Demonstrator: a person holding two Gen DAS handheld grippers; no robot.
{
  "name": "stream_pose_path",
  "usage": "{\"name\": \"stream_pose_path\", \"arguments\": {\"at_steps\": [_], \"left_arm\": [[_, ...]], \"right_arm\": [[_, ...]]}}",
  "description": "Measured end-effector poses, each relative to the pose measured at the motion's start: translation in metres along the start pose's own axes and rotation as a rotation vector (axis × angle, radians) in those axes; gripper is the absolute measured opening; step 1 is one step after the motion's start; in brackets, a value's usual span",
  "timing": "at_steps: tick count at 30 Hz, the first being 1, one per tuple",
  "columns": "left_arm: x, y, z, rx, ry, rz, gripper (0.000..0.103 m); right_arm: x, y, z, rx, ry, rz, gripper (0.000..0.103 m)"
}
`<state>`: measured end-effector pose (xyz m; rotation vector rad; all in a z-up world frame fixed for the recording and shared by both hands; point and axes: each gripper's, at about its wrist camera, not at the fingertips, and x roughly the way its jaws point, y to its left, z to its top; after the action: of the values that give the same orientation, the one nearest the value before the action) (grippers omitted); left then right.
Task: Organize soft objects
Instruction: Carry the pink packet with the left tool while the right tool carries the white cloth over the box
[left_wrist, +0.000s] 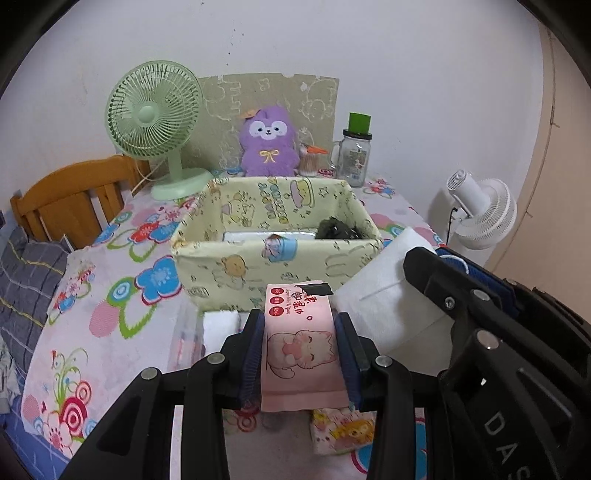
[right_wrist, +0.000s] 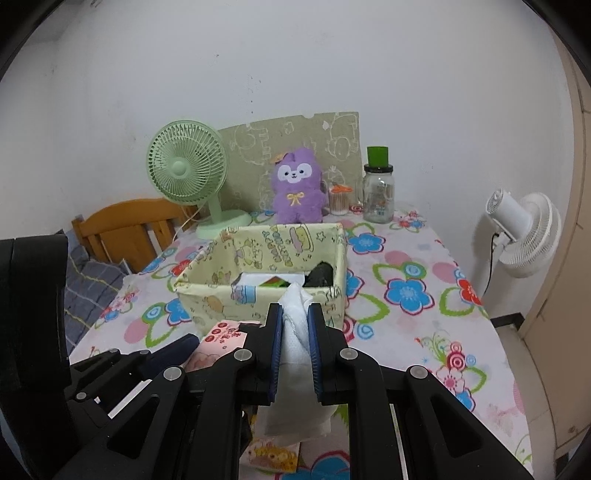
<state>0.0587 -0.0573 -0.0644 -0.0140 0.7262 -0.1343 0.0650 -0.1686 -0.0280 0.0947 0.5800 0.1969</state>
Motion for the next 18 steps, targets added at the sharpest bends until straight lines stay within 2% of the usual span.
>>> {"name": "stream_pose_path", "arguments": {"at_steps": [4, 18], "left_arm": [[0.003, 0.002, 0.011, 0.019, -0.034, 0.032, 0.039], [0.032, 0.015, 0.043, 0.035, -0.080, 0.048, 0.041]], "right_arm": [[0.010, -0.001, 0.009, 0.003, -0.010, 0.010, 0.017], [0.048, -0.001, 0.032, -0.013, -0.042, 0.033, 0.017]]}}
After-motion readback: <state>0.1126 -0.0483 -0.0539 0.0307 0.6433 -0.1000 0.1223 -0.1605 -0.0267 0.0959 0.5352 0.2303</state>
